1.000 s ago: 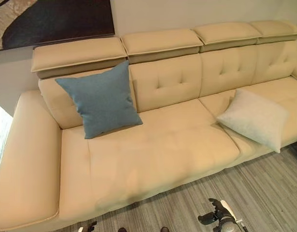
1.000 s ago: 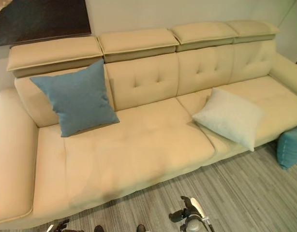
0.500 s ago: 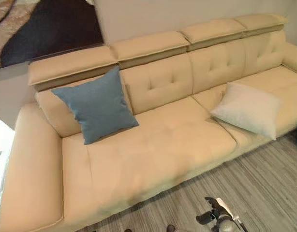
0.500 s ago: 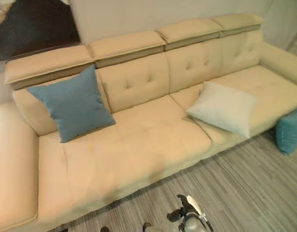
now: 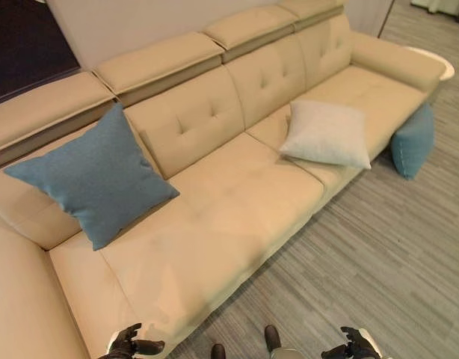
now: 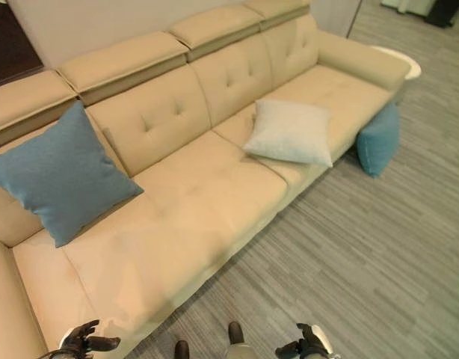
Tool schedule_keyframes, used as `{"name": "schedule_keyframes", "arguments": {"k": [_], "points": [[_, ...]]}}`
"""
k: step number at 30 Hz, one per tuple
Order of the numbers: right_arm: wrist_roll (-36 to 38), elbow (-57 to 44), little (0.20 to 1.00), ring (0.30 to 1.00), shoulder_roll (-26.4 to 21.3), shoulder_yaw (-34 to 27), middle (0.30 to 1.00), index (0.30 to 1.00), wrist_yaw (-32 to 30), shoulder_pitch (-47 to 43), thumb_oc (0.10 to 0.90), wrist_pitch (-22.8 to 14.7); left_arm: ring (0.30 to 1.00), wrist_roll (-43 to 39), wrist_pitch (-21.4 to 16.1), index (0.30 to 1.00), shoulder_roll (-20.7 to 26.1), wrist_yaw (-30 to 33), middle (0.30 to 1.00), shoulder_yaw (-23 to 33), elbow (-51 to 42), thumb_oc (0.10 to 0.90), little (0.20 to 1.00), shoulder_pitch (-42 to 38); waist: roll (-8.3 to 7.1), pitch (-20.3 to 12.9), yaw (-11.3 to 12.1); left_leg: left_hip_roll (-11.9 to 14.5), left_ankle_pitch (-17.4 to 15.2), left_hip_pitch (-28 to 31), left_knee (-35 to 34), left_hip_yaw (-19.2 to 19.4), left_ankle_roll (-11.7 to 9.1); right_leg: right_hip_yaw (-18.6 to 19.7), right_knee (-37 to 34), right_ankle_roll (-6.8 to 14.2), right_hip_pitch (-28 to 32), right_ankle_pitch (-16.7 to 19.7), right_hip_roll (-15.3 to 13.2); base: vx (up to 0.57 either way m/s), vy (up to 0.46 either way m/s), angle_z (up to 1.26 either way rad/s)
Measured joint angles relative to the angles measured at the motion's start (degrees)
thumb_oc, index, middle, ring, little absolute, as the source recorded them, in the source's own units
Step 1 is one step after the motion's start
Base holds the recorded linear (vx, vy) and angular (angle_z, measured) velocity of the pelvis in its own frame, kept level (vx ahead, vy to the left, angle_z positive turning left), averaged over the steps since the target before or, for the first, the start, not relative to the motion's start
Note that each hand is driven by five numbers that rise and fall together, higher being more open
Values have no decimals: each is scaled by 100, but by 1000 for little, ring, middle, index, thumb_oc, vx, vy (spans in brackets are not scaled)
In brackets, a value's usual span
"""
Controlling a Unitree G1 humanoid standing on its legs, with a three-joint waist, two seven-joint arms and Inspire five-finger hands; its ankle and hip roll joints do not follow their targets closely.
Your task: Pick up all the scattered cushions and arrange them neatly on the sofa.
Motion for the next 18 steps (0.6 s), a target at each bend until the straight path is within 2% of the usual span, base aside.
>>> {"name": "schedule_keyframes", "arguments": {"k": [1, 2, 3, 4, 5, 6, 7, 8, 9, 10, 11, 12, 13, 14, 15, 16, 18], "points": [[23, 38, 900, 900, 84, 11, 900, 900, -9, -12, 800, 1, 900, 98, 1, 900, -49, 95, 900, -97, -14, 800, 900, 32, -76, 46, 89, 4, -16, -24, 12, 234, 26, -309, -181, -83, -46, 8, -52, -106, -32, -129], [37, 44, 900, 900, 218, 9, 900, 900, -10, -110, 800, -10, 900, 274, 5, 900, -197, 194, 900, -159, -24, 800, 900, 15, -30, 121, 179, 128, -25, -26, 0, 475, 61, -1183, -247, -87, 8, -98, -188, -33, -33, -92], [41, 37, 900, 900, 269, 12, 900, 900, -2, -143, 800, -16, 900, 335, 5, 900, -262, 212, 900, -133, -25, 800, 900, 6, 20, 149, 177, 210, -37, -23, 1, 481, 81, -1464, -148, -45, 42, -123, -240, -40, -24, -64], [46, 37, 900, 900, 328, 9, 900, 900, -10, -132, 800, -15, 900, 401, 9, 900, -357, 186, 900, -157, -23, 800, 900, -33, 21, 152, 148, 265, -83, -11, -5, 481, 114, -1550, -40, 15, 79, -163, -257, -87, -22, -32], [52, 44, 900, 900, 391, 4, 900, 900, -17, -86, 800, -8, 900, 412, 9, 900, -475, 182, 900, -199, -31, 800, 900, -88, -151, 176, 166, 289, -103, 54, -10, 557, 63, -1645, 194, 111, 201, -237, -368, -86, -21, -29], [53, 48, 900, 900, 451, -4, 900, 900, -20, -61, 800, -10, 900, 448, 10, 900, -487, 180, 900, -208, -17, 800, 900, -86, -303, 169, 206, 265, -99, 82, 10, 633, 18, -1744, 289, 66, 285, -347, -422, -86, -24, -45], [54, 40, 900, 900, 474, -6, 900, 900, -32, -48, 800, -9, 900, 516, 14, 900, -515, 178, 900, -224, -7, 800, 900, -115, -414, 190, 259, 294, -101, 77, 71, 712, -68, -1784, 263, -176, 270, -299, -382, -56, -35, -36], [55, 34, 900, 900, 459, -7, 900, 900, -67, -51, 800, -14, 900, 523, 17, 900, -545, 168, 900, -307, -4, 800, 900, -132, -435, 190, 257, 306, -106, 75, 92, 721, -90, -1782, 244, -226, 278, -258, -323, -101, -97, -43], [54, 52, 900, 900, 411, -5, 900, 900, -105, -47, 800, -14, 900, 568, 15, 900, -601, 172, 900, -380, -12, 800, 900, -164, -425, 194, 272, 394, -105, 88, 137, 832, -119, -1853, -84, -253, 354, -24, -191, -76, -83, -45], [54, 52, 900, 900, 407, -3, 900, 900, -122, -49, 800, -17, 900, 599, 11, 900, -600, 175, 900, -405, -33, 800, 900, -153, -448, 179, 331, 428, -121, 92, 138, 946, -128, -1923, -311, -73, 376, 64, -137, -59, -115, -73], [53, 76, 900, 900, 386, 1, 900, 900, -141, -112, 800, -30, 900, 625, 8, 900, -635, 178, 900, -370, -28, 800, 900, -153, -340, 193, 450, 666, -125, 83, 108, 1202, -135, -2346, -460, -261, 521, -179, -105, 77, -194, -92], [53, 65, 900, 900, 352, 15, 900, 900, -166, -234, 800, -42, 900, 622, 28, 900, -720, 198, 900, -305, -38, 800, 900, -142, -103, 198, 506, 963, -160, 83, 111, 1375, -183, -2834, 547, -264, 376, -649, -137, 115, -260, -91], [53, 68, 900, 900, 362, 25, 900, 900, -170, -214, 800, -31, 900, 624, 17, 900, -707, 200, 900, -305, -63, 800, 900, -102, -93, 180, 572, 1027, -180, 143, 102, 1472, -244, -2957, 1027, -196, 345, -903, -255, 58, -198, -88], [54, 61, 900, 900, 394, 32, 900, 900, -171, -164, 800, -16, 900, 621, 20, 900, -663, 204, 900, -303, -85, 800, 900, -25, -184, 124, 667, 1005, -236, 238, 98, 1544, -346, -3025, 1322, -178, 452, -1144, -383, 5, -237, -70], [59, 50, 900, 900, 431, 54, 900, 900, -173, -74, 800, -23, 900, 614, 16, 900, -614, 207, 900, -296, -85, 800, 900, 74, -300, 41, 676, 925, -238, 256, 112, 1545, -385, -2930, 1162, -165, 586, -1276, -412, -25, -247, -48], [93, 43, 900, 900, 350, 57, 900, 900, -199, 19, 800, -73, 900, 607, 62, 900, -669, 247, 900, -273, 9, 800, 900, 75, -215, 13, 584, 1026, -182, 204, 377, 1302, -431, -2821, 819, -299, 805, -1277, -220, 52, -303, -31], [115, 24, 900, 900, 284, 53, 900, 900, -201, 53, 800, -59, 900, 614, 73, 900, -657, 292, 900, -305, -8, 800, 900, 51, -178, -29, 635, 1111, -173, 166, 591, 1064, -412, -2685, 761, -422, 862, -1265, -92, 14, -126, -33]]}}
